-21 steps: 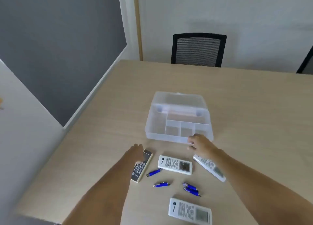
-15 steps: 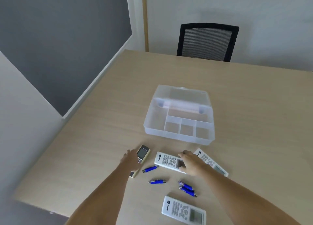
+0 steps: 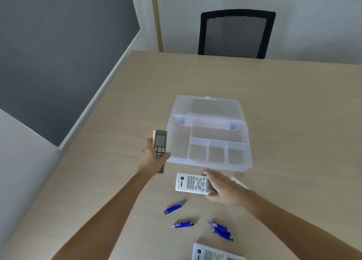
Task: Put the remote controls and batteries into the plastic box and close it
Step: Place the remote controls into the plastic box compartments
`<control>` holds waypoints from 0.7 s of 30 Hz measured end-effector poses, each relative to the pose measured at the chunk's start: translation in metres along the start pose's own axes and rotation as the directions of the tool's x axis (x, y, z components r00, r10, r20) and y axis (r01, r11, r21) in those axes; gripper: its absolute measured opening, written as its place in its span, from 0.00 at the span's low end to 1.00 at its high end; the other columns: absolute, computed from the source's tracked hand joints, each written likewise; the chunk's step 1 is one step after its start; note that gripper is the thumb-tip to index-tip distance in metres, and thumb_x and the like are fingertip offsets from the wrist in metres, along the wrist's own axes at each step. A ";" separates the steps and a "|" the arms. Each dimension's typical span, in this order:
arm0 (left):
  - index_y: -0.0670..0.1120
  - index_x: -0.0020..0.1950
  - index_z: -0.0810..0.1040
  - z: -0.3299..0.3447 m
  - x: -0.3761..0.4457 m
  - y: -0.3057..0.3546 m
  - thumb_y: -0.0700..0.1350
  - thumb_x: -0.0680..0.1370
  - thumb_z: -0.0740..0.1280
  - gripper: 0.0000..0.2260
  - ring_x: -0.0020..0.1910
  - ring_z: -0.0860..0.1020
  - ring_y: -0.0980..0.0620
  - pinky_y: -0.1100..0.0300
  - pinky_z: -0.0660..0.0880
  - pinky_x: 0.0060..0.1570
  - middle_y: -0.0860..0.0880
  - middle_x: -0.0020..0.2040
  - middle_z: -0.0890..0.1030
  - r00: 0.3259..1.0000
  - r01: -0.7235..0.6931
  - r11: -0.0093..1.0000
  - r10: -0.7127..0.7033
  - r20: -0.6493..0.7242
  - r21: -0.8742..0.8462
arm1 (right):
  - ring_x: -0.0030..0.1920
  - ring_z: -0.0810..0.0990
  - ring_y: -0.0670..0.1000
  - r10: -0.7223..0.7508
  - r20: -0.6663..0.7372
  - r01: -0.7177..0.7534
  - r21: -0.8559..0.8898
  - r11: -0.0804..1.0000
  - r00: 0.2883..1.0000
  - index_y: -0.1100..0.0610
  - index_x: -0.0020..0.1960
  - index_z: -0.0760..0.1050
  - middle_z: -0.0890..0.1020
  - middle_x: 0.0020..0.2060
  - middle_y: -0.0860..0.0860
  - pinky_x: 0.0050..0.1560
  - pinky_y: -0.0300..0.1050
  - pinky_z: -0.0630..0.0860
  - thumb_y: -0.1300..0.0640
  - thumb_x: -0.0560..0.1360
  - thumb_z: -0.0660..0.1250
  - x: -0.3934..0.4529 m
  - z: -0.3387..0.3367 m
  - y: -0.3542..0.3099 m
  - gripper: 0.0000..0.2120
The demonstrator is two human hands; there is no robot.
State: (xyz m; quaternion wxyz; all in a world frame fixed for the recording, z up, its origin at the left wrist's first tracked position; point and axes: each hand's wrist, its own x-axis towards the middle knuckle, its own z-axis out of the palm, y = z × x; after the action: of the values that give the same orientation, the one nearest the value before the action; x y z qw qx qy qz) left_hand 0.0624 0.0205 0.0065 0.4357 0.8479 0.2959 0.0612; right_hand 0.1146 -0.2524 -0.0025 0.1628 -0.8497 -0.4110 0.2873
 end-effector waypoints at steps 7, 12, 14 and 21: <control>0.43 0.70 0.61 0.065 0.062 0.036 0.50 0.80 0.61 0.22 0.31 0.77 0.51 0.65 0.74 0.24 0.49 0.36 0.76 0.987 0.088 0.996 -0.084 0.140 -0.020 | 0.49 0.73 0.56 0.180 -0.396 -0.142 0.123 0.982 0.901 0.53 0.75 0.59 0.76 0.47 0.56 0.53 0.48 0.73 0.48 0.76 0.66 0.047 -0.104 0.052 0.31; 0.41 0.68 0.62 0.100 0.073 0.026 0.47 0.83 0.54 0.16 0.42 0.80 0.40 0.51 0.73 0.38 0.36 0.50 0.81 0.986 0.097 0.944 -0.134 0.097 0.315 | 0.55 0.75 0.63 0.365 -0.268 -0.409 -0.131 0.903 0.891 0.49 0.72 0.62 0.78 0.52 0.63 0.55 0.55 0.72 0.44 0.80 0.53 0.105 -0.127 0.098 0.22; 0.40 0.69 0.63 0.107 0.077 0.024 0.46 0.83 0.54 0.17 0.51 0.80 0.38 0.48 0.75 0.45 0.35 0.55 0.80 0.983 0.106 0.936 -0.150 0.108 0.335 | 0.59 0.73 0.62 0.386 -0.179 -0.415 -0.175 0.893 0.905 0.46 0.72 0.61 0.78 0.54 0.62 0.58 0.54 0.69 0.43 0.80 0.53 0.126 -0.122 0.104 0.22; 0.39 0.60 0.71 0.116 0.076 0.023 0.46 0.83 0.53 0.14 0.54 0.79 0.37 0.47 0.75 0.45 0.40 0.57 0.78 0.975 0.143 0.856 -0.207 0.077 0.497 | 0.65 0.68 0.60 0.368 0.059 -0.361 -0.102 0.927 0.928 0.40 0.69 0.64 0.78 0.64 0.53 0.65 0.57 0.61 0.44 0.79 0.56 0.163 -0.096 0.108 0.19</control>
State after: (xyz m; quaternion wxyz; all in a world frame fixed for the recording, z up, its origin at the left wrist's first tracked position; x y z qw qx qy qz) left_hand 0.1767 -0.0297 -0.0582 0.2291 0.9020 0.3492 -0.1097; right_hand 0.3208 -0.1934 -0.0407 0.0526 -0.9061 -0.2643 0.3262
